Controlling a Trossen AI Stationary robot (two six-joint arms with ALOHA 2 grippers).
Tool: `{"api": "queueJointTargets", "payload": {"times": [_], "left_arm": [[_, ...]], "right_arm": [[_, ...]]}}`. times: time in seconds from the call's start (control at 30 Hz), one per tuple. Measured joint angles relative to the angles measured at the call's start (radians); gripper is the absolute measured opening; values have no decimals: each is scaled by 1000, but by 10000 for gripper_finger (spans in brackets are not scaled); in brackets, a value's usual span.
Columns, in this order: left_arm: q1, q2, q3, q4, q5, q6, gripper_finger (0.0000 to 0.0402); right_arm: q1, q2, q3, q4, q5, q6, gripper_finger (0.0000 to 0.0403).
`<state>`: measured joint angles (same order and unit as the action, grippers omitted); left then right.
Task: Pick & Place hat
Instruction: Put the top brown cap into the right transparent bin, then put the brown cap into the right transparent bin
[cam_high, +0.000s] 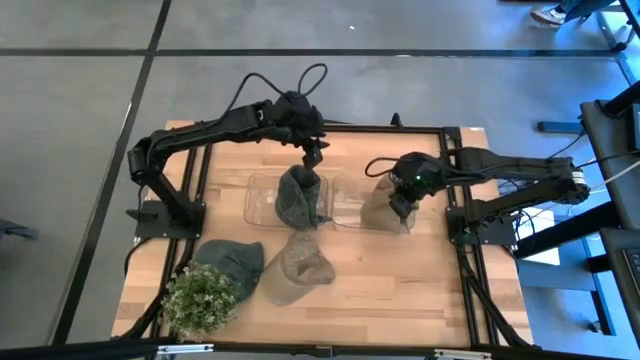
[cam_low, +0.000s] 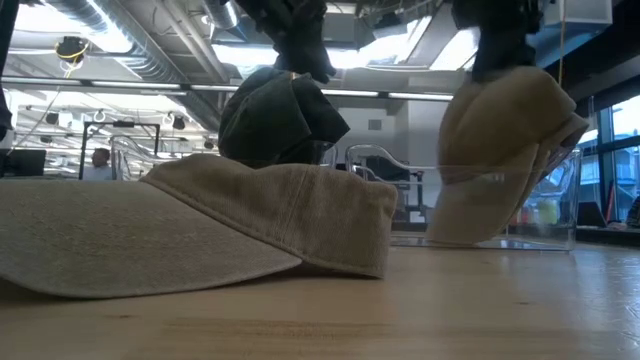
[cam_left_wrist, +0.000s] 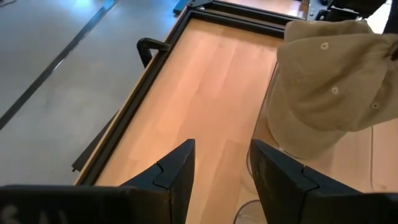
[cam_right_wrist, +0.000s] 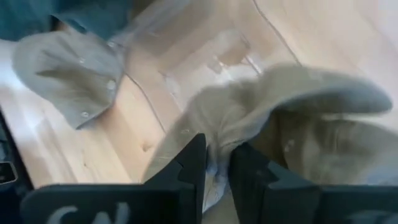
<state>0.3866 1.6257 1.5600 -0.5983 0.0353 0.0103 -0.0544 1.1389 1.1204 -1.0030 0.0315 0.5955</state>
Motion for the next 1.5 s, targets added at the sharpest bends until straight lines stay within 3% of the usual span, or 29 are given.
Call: {"api": "queueJointTargets", "payload": {"times": [0.37, 0.63, 1.1, 1.23, 1.5], "left_arm": [[-9, -14, 0, -2, 1, -6, 148], [-13, -29, 0, -10, 2, -6, 148], [-13, -30, 0, -11, 3, -7, 148], [-14, -30, 0, -12, 3, -7, 148], [-60, -42, 0, -14, 2, -6, 148]], "right_arm": [[0, -1, 164, -28, 2, -134, 68], [0, 6, 162, -85, 2, -126, 68], [-1, 23, 89, -38, 55, -21, 75], [-1, 23, 89, -32, 55, -20, 112], [-1, 10, 90, -44, 95, -27, 233]]}}
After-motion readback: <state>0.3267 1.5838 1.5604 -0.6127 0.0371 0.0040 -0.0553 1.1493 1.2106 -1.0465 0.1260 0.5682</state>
